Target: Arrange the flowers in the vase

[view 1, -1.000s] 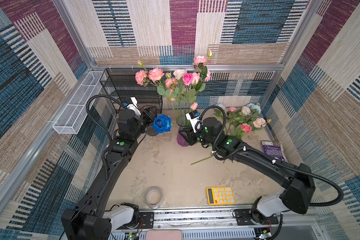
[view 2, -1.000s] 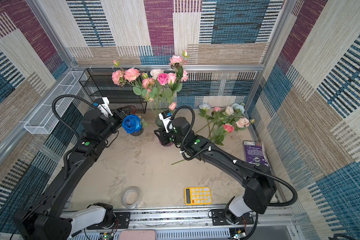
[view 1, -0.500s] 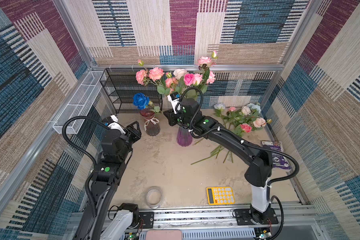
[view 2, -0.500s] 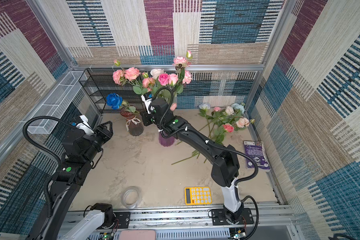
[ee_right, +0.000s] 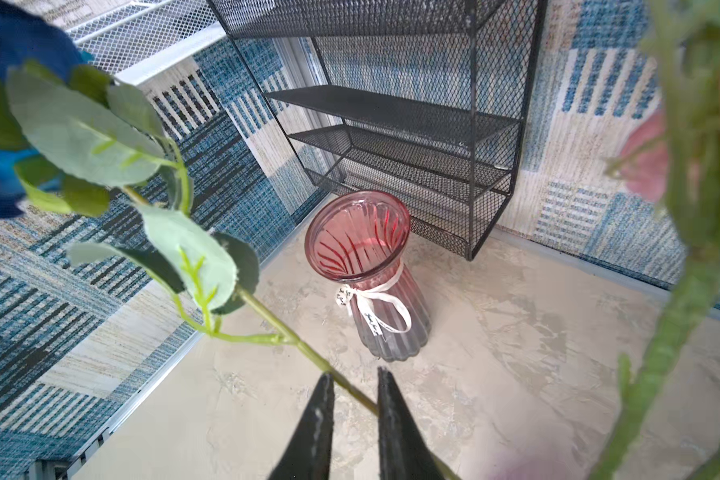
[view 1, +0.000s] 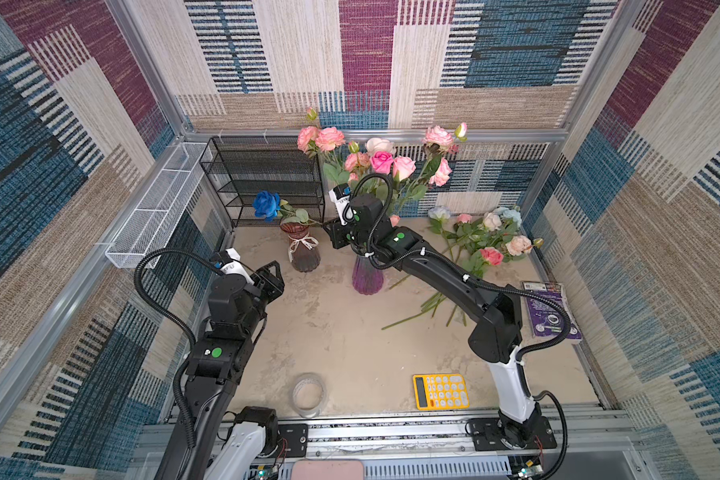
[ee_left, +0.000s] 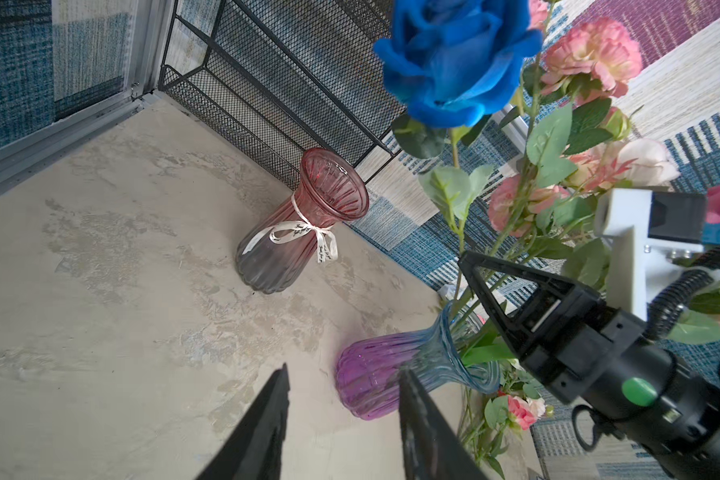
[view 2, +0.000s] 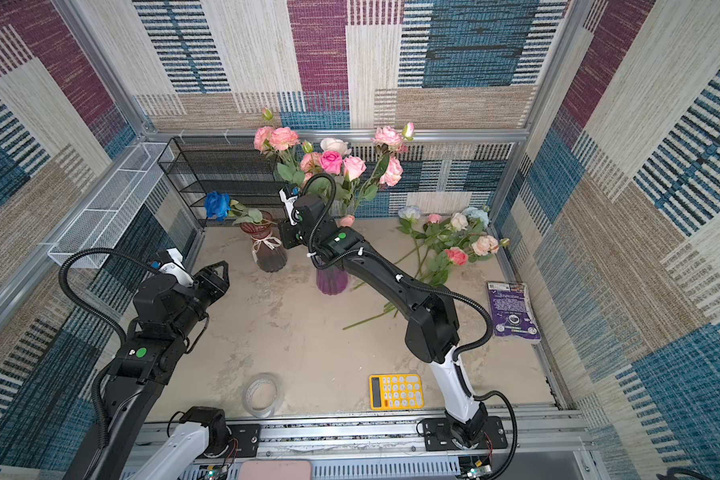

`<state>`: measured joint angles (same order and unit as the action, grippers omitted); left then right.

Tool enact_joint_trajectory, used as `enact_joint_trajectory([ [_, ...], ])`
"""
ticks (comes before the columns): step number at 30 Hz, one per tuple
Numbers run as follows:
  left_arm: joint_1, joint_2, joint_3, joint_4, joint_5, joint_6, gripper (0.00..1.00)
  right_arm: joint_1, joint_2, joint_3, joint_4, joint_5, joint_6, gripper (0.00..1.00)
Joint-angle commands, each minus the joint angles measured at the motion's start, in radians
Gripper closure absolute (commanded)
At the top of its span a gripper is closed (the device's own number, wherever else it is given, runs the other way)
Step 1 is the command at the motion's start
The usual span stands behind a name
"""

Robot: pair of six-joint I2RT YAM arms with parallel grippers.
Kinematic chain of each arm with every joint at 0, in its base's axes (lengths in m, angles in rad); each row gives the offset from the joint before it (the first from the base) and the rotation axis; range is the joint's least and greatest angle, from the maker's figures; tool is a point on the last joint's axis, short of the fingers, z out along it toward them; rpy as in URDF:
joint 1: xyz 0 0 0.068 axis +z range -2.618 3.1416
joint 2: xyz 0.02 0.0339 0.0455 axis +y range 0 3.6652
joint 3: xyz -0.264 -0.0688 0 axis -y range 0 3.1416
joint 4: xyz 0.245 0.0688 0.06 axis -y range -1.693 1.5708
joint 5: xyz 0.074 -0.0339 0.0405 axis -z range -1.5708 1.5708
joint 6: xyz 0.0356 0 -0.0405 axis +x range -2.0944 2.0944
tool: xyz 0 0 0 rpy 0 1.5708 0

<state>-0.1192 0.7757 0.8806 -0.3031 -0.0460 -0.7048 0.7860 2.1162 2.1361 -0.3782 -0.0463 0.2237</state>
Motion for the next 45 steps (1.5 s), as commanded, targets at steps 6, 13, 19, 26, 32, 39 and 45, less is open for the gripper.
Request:
enact_joint_trajectory([
  [6, 0.024, 0.046, -0.016, 0.045, 0.034, -0.020, 0.54, 0.002, -0.065, -0.048, 0.077, -0.034, -0.005, 0.67],
  [13, 0.118, 0.108, -0.072, 0.181, 0.164, -0.117, 0.54, 0.004, -0.176, -0.168, 0.149, -0.064, 0.004, 0.62],
  [19, 0.177, 0.158, -0.112, 0.287, 0.243, -0.194, 0.54, 0.008, -0.278, -0.279, 0.176, -0.067, 0.014, 0.55],
  [26, 0.207, 0.240, -0.102, 0.388, 0.245, -0.197, 0.46, 0.019, -0.558, -0.631, 0.322, -0.108, 0.062, 0.51],
  [32, 0.208, 0.498, 0.015, 0.531, 0.330, -0.187, 0.36, 0.027, -0.795, -0.843, 0.362, -0.140, 0.093, 0.50],
  [39, 0.208, 0.741, 0.190, 0.566, 0.339, -0.144, 0.33, 0.029, -1.017, -0.949, 0.275, -0.048, 0.109, 0.48],
  [45, 0.208, 0.893, 0.338, 0.489, 0.360, -0.092, 0.33, 0.028, -1.122, -0.988, 0.204, 0.027, 0.112, 0.47],
])
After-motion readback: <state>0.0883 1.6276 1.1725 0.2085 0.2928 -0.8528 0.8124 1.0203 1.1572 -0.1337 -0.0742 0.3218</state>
